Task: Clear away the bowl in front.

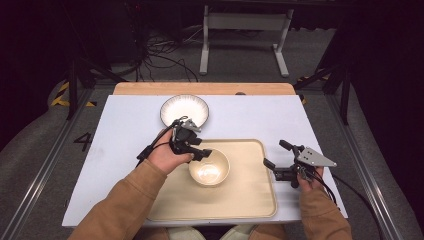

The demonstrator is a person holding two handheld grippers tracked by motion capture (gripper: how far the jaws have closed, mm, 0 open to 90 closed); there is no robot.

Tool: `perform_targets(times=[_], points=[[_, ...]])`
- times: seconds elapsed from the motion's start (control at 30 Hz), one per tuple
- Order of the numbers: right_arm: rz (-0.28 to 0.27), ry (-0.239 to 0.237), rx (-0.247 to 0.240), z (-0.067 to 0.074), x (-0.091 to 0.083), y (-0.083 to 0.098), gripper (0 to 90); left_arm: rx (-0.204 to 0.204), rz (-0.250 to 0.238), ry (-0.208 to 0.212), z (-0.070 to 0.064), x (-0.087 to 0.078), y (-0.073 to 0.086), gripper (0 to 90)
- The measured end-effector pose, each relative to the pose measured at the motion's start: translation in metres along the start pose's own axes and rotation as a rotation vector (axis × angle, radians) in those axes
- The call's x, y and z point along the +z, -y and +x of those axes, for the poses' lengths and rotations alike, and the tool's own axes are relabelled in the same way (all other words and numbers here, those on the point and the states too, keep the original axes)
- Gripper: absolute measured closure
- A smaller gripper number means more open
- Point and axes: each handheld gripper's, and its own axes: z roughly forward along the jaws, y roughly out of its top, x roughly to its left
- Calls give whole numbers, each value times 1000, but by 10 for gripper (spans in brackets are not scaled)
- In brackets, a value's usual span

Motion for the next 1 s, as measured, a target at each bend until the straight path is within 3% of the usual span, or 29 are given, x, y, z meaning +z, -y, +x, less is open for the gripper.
perform_targets(times=[0.1, 0.3, 0.47, 0.57, 1.0], points=[[0, -5, -4, 0, 0, 0, 65, 14, -77, 0, -1, -10, 3, 379], [2, -10, -5, 0, 0, 0, 66, 52, -182, -26, -3, -26, 9, 305], [4, -16, 0, -1, 1, 0, 66, 68, -238, -39, -5, -36, 18, 244], [6, -17, 3, -1, 1, 0, 66, 98, -288, -63, -6, -43, 25, 223], [8, -20, 5, -1, 1, 0, 66, 116, -386, -111, 2, -69, 56, 115]])
